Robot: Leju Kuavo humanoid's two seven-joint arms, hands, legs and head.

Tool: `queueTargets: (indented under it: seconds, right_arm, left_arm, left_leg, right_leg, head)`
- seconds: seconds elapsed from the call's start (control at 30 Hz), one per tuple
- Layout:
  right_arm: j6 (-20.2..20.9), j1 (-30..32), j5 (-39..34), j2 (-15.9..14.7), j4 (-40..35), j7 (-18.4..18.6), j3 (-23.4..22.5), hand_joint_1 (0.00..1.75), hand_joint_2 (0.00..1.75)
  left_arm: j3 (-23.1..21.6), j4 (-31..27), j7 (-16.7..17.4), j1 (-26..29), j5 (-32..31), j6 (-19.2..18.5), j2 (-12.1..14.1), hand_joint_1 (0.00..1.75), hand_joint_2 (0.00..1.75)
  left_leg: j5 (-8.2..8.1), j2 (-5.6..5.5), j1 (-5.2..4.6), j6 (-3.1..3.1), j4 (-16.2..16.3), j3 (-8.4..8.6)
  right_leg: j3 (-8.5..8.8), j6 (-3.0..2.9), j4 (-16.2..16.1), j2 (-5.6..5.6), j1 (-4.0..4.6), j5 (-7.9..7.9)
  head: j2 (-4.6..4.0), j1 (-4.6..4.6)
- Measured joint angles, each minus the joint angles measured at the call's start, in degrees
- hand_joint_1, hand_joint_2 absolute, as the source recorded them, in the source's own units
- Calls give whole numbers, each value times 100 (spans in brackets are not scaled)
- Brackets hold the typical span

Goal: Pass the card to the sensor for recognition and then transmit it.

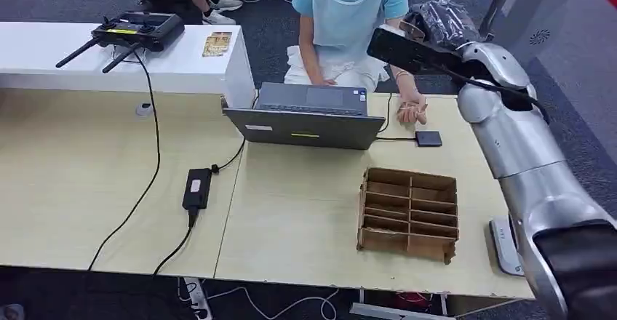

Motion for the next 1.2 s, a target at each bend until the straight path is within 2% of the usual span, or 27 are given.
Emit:
queueTargets:
  seconds: [0.13,0.37,0.83,0.87,0.9,0.93,1.2]
  right_arm:
    - [-48,-168,48,225,569,94,30,175,175]
    - [-135,-389,57,422,1154,223,68,175,175]
    - [-317,-659,293,601,1879,592,-22,173,175]
    - [-323,-661,308,607,1908,601,-31,164,175]
    - [-330,-660,334,610,1927,608,-37,72,175]
    - [-337,-661,367,612,1947,610,-42,19,175]
    - [-356,-669,463,651,2050,616,-63,19,175]
  left_arm:
    - [0,-31,0,0,-63,-2,37,0,0]
    - [0,-70,-15,0,-118,-7,72,0,0]
    - [0,-90,-15,1,-181,-18,114,0,0]
    - [0,-90,-15,1,-179,-18,114,0,0]
    - [0,-92,-15,1,-179,-17,114,0,0]
    - [0,-90,-15,2,-179,-15,114,0,0]
    - [0,-92,-15,1,-179,0,114,0,0]
  left_leg:
    - [0,-1,0,0,0,0]
    - [0,-1,0,0,0,0]
    - [0,-1,0,0,1,1]
    - [0,-1,0,0,1,1]
    - [0,-1,0,0,1,1]
    - [0,-1,0,0,1,1]
    - [0,-1,0,0,1,1]
  right_leg:
    - [0,0,0,-1,0,0]
    - [-1,0,0,-1,0,0]
    - [-1,1,0,0,0,1]
    - [-1,1,0,0,0,1]
    - [-1,1,0,0,0,1]
    - [-1,1,0,0,0,1]
    - [-1,1,-1,0,0,1]
  head:
    - [0,-2]
    - [-2,-2]
    - [-2,-2]
    - [0,-2]
    - [0,-2]
    - [-2,-2]
    - [0,-2]
